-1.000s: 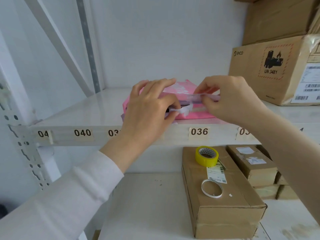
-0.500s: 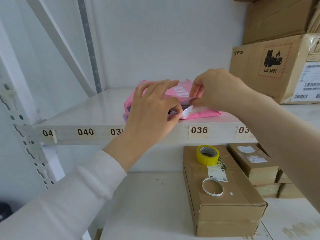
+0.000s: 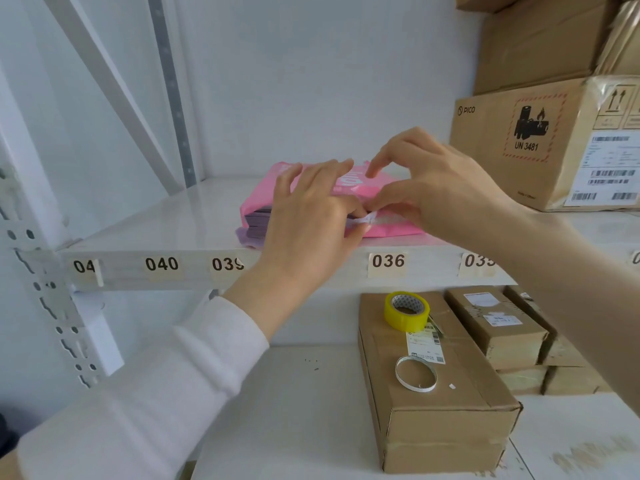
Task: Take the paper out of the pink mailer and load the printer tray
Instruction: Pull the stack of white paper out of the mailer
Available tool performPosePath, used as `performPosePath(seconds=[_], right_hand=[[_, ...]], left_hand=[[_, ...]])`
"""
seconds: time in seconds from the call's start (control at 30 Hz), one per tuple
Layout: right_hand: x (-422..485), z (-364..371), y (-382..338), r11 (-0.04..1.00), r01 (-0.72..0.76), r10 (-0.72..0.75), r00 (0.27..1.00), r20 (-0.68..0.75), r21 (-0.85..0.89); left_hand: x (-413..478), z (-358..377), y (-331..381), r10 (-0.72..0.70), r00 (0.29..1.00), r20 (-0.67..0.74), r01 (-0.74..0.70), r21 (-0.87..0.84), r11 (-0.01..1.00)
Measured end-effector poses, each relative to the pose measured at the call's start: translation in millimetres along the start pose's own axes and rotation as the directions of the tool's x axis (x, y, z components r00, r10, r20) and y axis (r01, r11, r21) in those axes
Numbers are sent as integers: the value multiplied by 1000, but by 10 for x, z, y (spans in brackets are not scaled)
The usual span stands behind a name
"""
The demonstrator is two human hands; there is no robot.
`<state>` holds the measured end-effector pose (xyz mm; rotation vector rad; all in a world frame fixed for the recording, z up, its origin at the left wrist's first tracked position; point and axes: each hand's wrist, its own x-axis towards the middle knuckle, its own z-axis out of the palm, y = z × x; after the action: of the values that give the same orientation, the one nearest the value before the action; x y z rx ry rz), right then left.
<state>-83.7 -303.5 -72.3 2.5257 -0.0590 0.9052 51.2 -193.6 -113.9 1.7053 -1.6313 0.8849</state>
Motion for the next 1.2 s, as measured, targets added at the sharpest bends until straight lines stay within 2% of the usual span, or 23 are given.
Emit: performPosePath(seconds=[0.23,0.37,0.5,0.73,0.83,0.97,1.2], right_hand=[[120,-73,88,989,147,-147,979,141,8],[199,-145,149,972,225,-207,955,211,-68],[140,-121,175,981,176,-165,977,131,-77],[59,46,38,999,-35,37,988,-151,18],[51,87,11,996,-88,89,980,-175,17],[76,108,-26,997,-77,75,980,-185,-3],[95,137,-45,993,-114,116,968,-221,20]], left_hand=[[15,32,-4,-73,997,24,75,-83,994],[7,45,-9,-82,997,6,82,-95,992],[-35,-43,-62,-43,999,12,44,-37,998],[4,-273,-334,62,998,-25,-57,161,985],[5,-300,-387,78,997,-2,-76,185,980],[17,-309,-395,92,995,31,-96,221,971],[84,-337,-441,115,993,9,-114,212,971]])
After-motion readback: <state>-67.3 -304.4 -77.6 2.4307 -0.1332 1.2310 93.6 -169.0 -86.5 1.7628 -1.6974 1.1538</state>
